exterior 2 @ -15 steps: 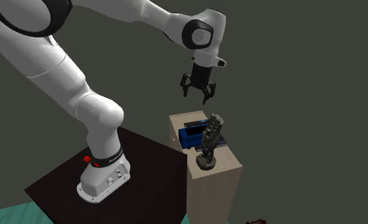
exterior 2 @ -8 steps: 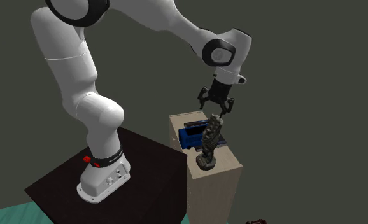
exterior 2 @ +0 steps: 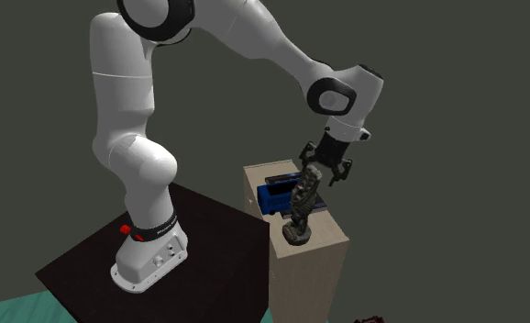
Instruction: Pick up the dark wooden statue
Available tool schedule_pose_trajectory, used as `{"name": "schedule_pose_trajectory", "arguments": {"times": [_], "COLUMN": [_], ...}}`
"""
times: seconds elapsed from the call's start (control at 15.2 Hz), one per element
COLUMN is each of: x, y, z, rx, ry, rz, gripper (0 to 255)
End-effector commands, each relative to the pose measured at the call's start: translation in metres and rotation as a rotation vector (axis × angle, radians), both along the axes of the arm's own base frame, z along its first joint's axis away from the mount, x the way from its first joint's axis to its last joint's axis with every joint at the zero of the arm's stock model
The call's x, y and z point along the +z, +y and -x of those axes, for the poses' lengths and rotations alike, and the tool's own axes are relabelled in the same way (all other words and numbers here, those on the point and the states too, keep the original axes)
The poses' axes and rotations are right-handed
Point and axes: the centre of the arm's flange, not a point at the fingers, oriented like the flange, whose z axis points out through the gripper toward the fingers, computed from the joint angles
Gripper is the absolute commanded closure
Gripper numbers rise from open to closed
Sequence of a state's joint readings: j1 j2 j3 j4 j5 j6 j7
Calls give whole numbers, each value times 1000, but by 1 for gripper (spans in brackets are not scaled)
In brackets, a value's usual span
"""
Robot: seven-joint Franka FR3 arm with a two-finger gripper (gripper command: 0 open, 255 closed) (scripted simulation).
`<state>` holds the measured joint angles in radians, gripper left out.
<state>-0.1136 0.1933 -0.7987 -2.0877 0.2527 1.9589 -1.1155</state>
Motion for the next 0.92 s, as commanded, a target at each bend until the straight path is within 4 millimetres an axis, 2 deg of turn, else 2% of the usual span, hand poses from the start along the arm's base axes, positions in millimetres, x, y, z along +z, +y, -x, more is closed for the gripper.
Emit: {"name": "schedule_pose_trajectory", "arguments": {"times": [0.0, 0.13, 0.26, 0.33, 0.86], "x": [-10, -24, -24, -24, -23], "y": [0, 0, 0, -1, 0], "z": [1, 1, 1, 1, 0], "rx": [0, 0, 0, 0, 0], "ry": [-1, -1, -1, -1, -1], "rz": [0, 0, 0, 0, 0], "gripper": [0, 0, 0, 255, 255]}}
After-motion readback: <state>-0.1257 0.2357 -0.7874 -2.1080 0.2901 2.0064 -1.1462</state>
